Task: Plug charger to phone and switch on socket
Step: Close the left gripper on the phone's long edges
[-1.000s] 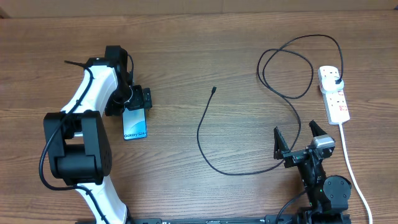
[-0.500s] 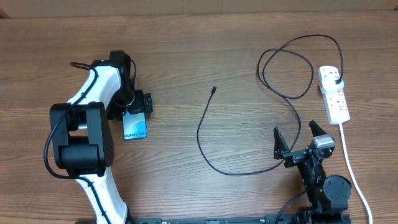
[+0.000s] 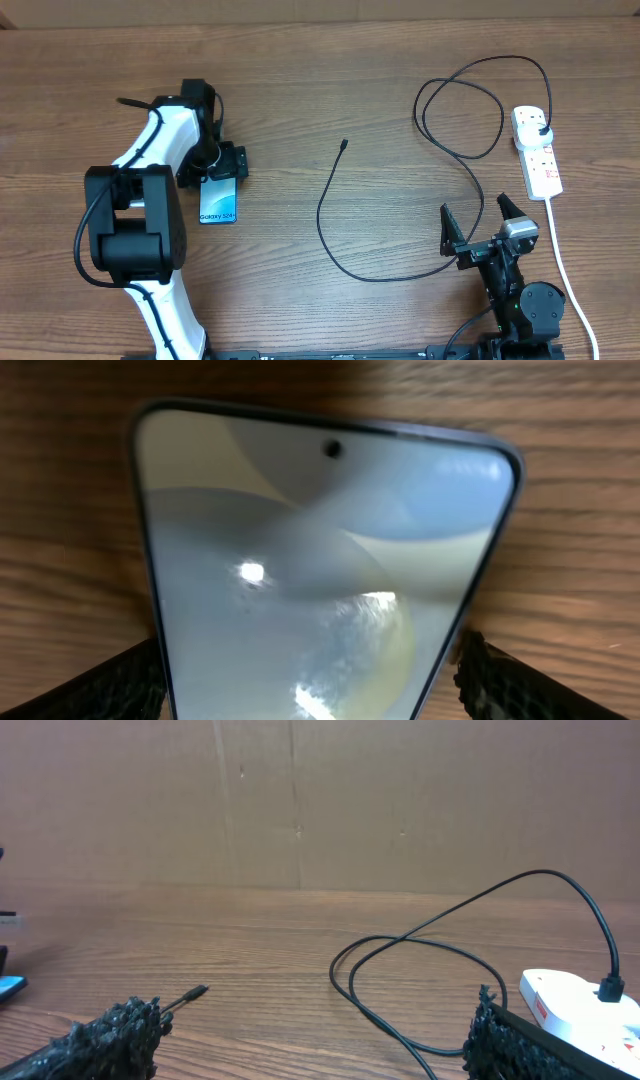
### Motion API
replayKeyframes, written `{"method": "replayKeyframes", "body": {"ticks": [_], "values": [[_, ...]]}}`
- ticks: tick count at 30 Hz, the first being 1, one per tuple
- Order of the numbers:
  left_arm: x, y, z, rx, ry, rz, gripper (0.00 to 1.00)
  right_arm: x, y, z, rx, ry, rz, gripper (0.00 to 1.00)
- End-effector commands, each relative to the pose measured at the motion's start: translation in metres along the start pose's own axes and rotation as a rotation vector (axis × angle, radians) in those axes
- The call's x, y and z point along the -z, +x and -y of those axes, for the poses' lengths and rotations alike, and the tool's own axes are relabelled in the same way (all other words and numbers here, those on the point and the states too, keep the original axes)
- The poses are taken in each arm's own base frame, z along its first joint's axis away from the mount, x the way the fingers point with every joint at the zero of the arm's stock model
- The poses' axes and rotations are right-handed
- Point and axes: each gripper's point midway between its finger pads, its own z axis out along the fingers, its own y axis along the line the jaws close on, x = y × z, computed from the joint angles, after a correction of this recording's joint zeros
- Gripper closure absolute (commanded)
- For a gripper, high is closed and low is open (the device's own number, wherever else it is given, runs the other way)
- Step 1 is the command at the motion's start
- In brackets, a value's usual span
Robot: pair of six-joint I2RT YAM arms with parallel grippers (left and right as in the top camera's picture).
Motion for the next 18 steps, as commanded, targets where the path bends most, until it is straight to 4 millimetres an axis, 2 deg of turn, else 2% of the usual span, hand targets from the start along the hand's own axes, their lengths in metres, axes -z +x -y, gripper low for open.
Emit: {"method": "replayKeyframes", "body": {"ticks": [1, 7, 12, 18], "values": [[-0.025, 0.016, 0.033, -0.022, 0.076, -0.073, 0.06, 0.000, 0.002, 0.000, -0.001, 0.001, 0.002, 0.00], [-0.027, 0.020, 0.055, -0.093, 0.058, -0.057, 0.05, 0.000, 0.002, 0.000, -0.001, 0.002, 0.002, 0.00], [-0.028, 0.021, 0.044, -0.236, -0.061, -0.044, 0.03, 0.000, 0.002, 0.000, -0.001, 0.002, 0.002, 0.00], [-0.027, 0.032, 0.036, -0.460, -0.063, -0.102, 0.02, 0.000, 0.002, 0.000, -0.001, 0.002, 0.002, 0.00]]}}
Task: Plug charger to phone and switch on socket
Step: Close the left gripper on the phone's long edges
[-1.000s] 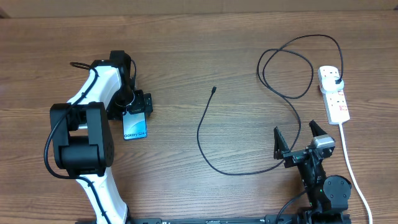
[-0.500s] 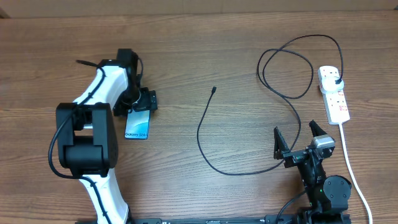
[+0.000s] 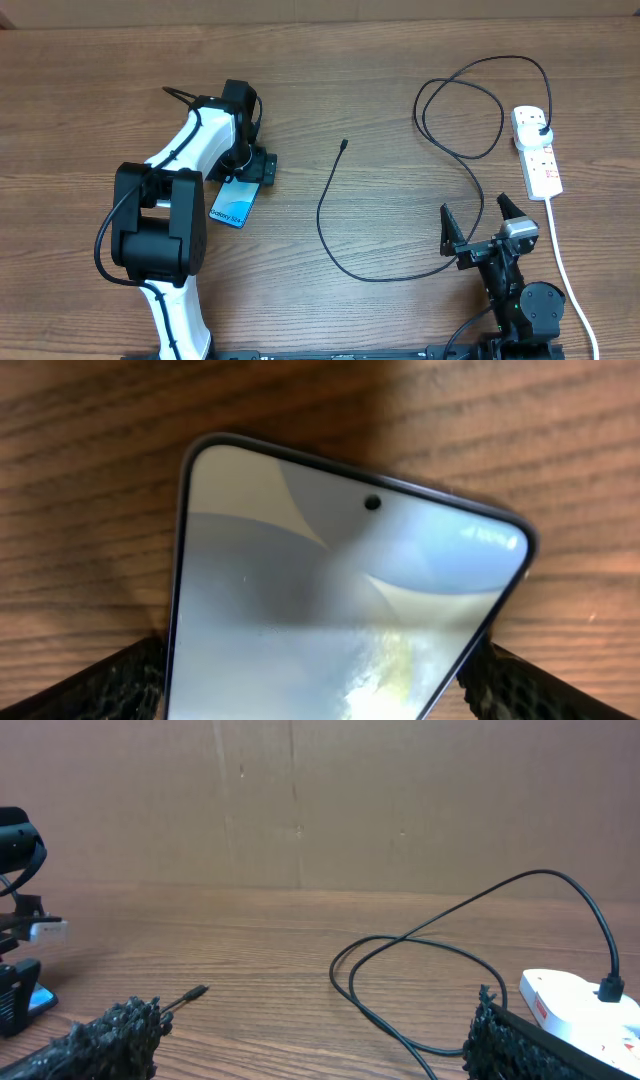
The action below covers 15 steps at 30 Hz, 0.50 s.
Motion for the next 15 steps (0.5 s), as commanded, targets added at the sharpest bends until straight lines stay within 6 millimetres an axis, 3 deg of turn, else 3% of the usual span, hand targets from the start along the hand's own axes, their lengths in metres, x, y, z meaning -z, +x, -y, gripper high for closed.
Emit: {"method": "replayKeyframes", "body": {"ticks": [1, 5, 11, 15], "values": [[-0.024, 0.024, -0.002, -0.193, 0.006, -0.117, 0.01, 0.000, 0.002, 0.000, -0.001, 0.003, 0.002, 0.00], [-0.024, 0.030, -0.006, -0.255, 0.022, -0.139, 0.00, 0.000, 0.003, 0.000, -0.001, 0.002, 0.001, 0.00], [-0.027, 0.019, -0.006, -0.260, 0.026, -0.092, 0.00, 0.000, 0.002, 0.000, -0.001, 0.002, 0.002, 0.00], [-0.027, 0.017, -0.005, -0.257, 0.026, -0.084, 0.05, 0.000, 0.002, 0.000, -0.001, 0.003, 0.002, 0.00]]}}
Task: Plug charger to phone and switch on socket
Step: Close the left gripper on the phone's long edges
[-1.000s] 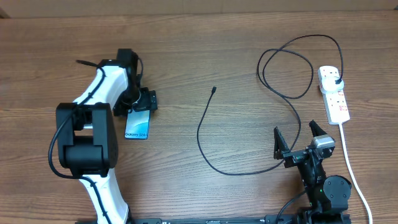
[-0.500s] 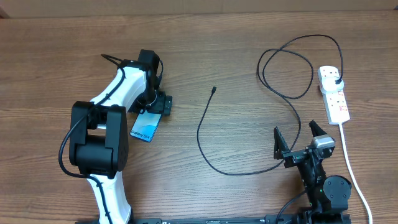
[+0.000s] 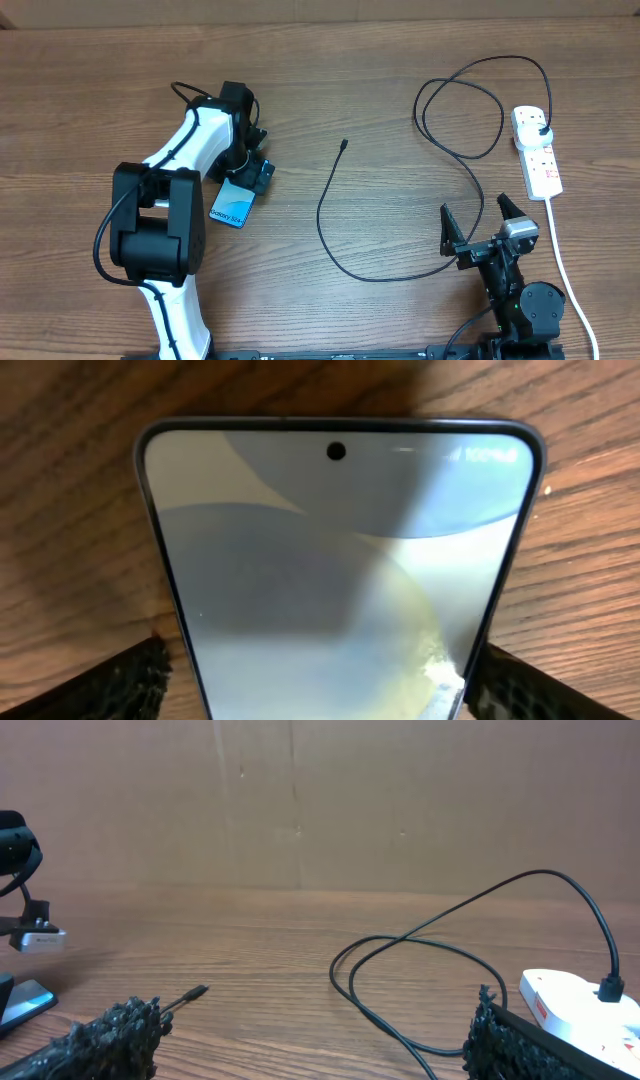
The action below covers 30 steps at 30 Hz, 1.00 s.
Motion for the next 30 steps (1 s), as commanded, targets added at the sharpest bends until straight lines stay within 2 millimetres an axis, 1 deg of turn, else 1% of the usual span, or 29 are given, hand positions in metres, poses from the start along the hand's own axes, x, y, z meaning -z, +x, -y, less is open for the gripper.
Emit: {"method": "replayKeyframes", "body": {"ticks": [1, 4, 6, 8, 11, 18, 21, 24, 25, 26, 28, 30], "values": [[-0.026, 0.010, 0.007, -0.028, 0.051, -0.054, 0.07, 0.000, 0.002, 0.000, -0.001, 0.002, 0.002, 0.00], [-0.026, 0.009, 0.011, -0.028, 0.074, -0.048, 0.09, 0.000, 0.002, 0.000, -0.001, 0.002, 0.002, 0.00], [-0.026, 0.008, 0.013, -0.027, 0.085, -0.045, 0.12, 0.000, 0.002, 0.000, -0.001, 0.002, 0.002, 0.00], [-0.026, 0.008, 0.015, -0.014, 0.098, -0.042, 0.12, 0.000, 0.002, 0.000, -0.001, 0.002, 0.002, 0.00], [-0.025, 0.007, 0.017, 0.074, 0.107, -0.043, 0.11, 0.000, 0.002, 0.000, -0.001, 0.002, 0.002, 0.00], [-0.023, 0.001, 0.032, 0.286, 0.196, -0.038, 0.12, 0.000, 0.002, 0.000, -0.001, 0.002, 0.002, 0.00], [-0.023, -0.003, 0.033, 0.328, 0.205, -0.026, 0.12, 0.000, 0.002, 0.000, -0.001, 0.002, 0.002, 0.00], [-0.025, -0.002, 0.025, 0.241, 0.151, -0.018, 0.11, 0.000, 0.002, 0.000, -0.001, 0.002, 0.002, 0.00], [-0.026, 0.003, 0.015, 0.170, 0.093, -0.033, 0.10, 0.000, 0.002, 0.000, -0.001, 0.002, 0.002, 0.00], [-0.027, 0.007, 0.008, 0.146, 0.051, -0.047, 0.10, 0.000, 0.002, 0.000, -0.001, 0.002, 0.002, 0.00], [-0.027, 0.012, 0.001, 0.121, 0.005, -0.067, 0.09, 0.000, 0.002, 0.000, -0.001, 0.002, 0.002, 0.00], [-0.028, 0.015, -0.003, 0.089, -0.013, -0.078, 0.10, 0.000, 0.002, 0.000, -0.001, 0.002, 0.002, 0.00]]}}
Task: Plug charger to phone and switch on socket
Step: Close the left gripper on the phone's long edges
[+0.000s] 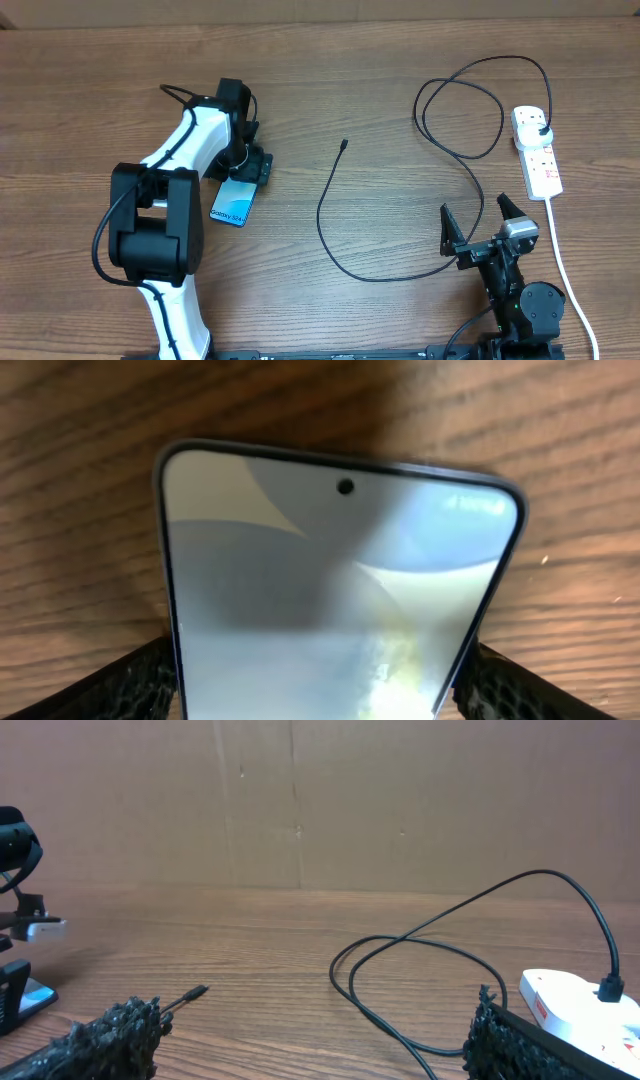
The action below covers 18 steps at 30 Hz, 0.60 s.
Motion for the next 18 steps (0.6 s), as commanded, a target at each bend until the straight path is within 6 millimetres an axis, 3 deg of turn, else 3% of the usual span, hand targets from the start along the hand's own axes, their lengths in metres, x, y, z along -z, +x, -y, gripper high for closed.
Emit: {"method": "replayKeyframes", "body": {"ticks": [1, 10, 13, 18], "values": [[-0.028, 0.025, -0.007, -0.109, -0.037, -0.114, 0.10, 0.000, 0.002, 0.000, -0.001, 0.002, 0.002, 0.00], [-0.044, 0.042, -0.007, -0.202, -0.028, -0.151, 0.15, 0.000, 0.002, 0.000, -0.001, 0.002, 0.002, 0.00], [-0.045, 0.040, -0.006, -0.199, -0.029, -0.140, 0.20, 0.000, 0.002, 0.000, -0.001, 0.002, 0.002, 0.00], [-0.046, 0.031, 0.000, -0.127, 0.003, -0.100, 0.21, 0.000, 0.002, 0.000, -0.001, 0.002, 0.002, 0.00]]}}
